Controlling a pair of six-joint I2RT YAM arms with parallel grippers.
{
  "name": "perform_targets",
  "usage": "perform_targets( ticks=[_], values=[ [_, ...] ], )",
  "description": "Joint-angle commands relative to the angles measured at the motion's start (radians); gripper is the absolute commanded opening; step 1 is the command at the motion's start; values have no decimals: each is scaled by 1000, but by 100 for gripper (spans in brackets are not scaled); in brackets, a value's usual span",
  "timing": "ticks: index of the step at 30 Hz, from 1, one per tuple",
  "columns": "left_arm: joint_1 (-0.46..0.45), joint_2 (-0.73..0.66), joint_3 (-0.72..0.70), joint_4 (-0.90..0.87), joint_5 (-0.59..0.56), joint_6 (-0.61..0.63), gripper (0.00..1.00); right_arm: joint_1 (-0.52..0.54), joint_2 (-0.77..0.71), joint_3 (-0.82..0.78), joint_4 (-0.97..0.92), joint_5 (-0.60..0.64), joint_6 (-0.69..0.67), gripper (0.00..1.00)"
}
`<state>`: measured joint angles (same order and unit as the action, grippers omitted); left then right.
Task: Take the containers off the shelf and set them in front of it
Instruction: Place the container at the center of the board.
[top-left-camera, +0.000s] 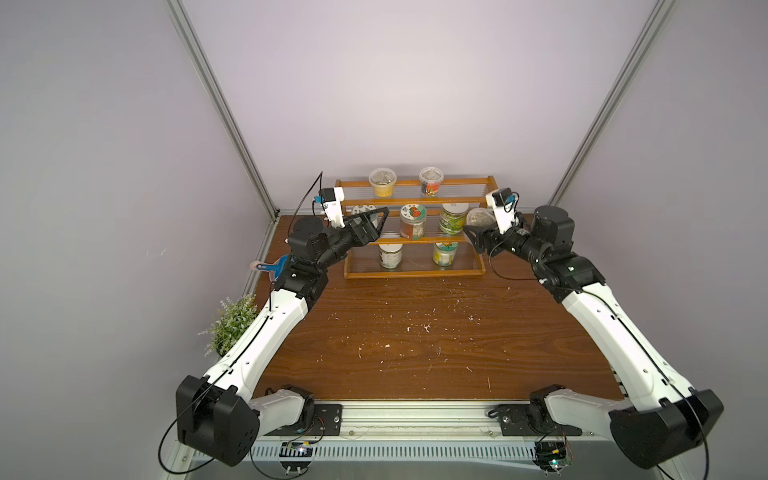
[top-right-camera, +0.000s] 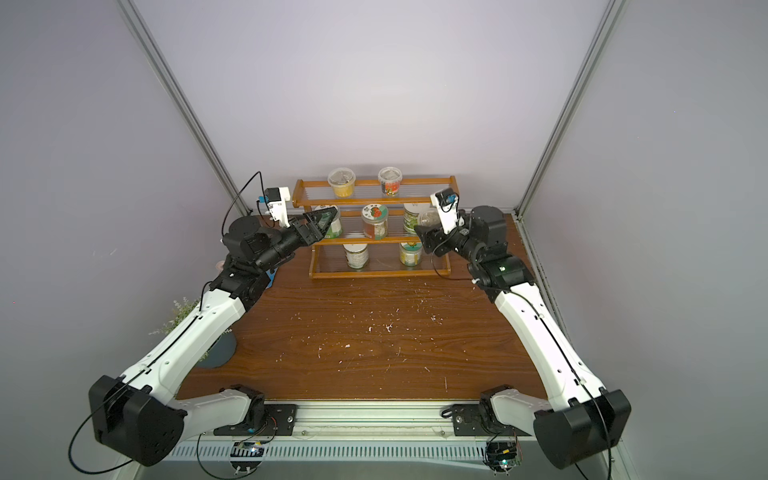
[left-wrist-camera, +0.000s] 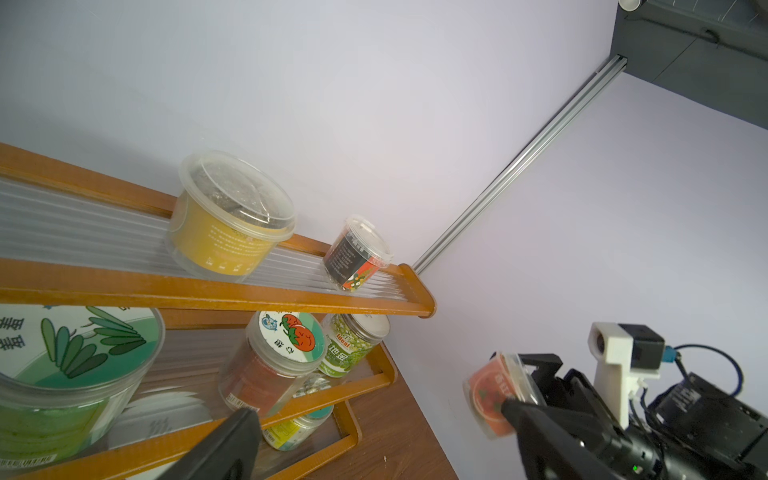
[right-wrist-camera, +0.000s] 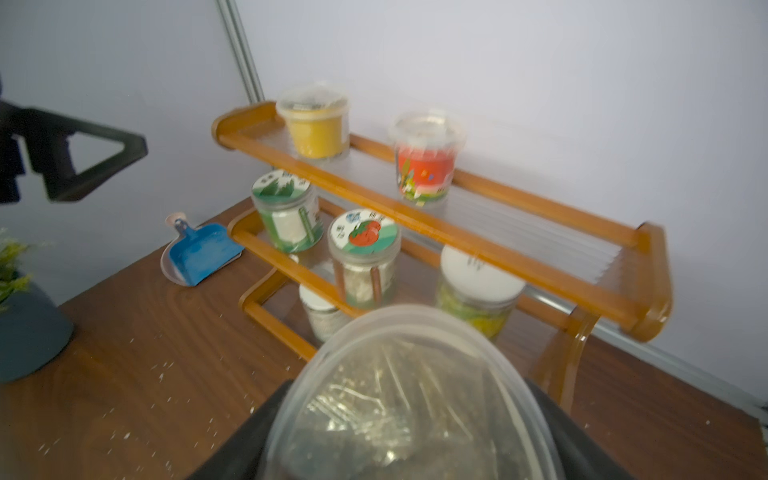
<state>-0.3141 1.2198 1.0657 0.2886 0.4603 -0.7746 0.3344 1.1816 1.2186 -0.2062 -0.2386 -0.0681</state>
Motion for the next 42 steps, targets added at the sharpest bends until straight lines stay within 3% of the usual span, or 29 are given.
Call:
perform_targets(
  ticks=[1, 9, 18, 27, 36, 42],
  values=[
    [-10, -25, -31, 21, 32, 4, 100, 32, -81, -121, 53, 18, 46, 78],
    [-10, -64, -102, 27, 44, -5, 100, 136, -204, -482, 222, 77, 130, 75],
    [-10, -71, -147, 37, 58, -11, 100, 186, -198, -772, 546, 234, 201, 75],
    [-9, -53, -156, 51, 64, -12, 100, 201, -39, -844, 745, 365, 224, 76],
    [-10, -42, -153, 51, 65, -5, 100, 202, 216, -748, 828, 401, 224, 77],
    [-10, -37, -154, 49, 65, 1, 100, 202, 296, -716, 877, 420, 218, 78]
  ],
)
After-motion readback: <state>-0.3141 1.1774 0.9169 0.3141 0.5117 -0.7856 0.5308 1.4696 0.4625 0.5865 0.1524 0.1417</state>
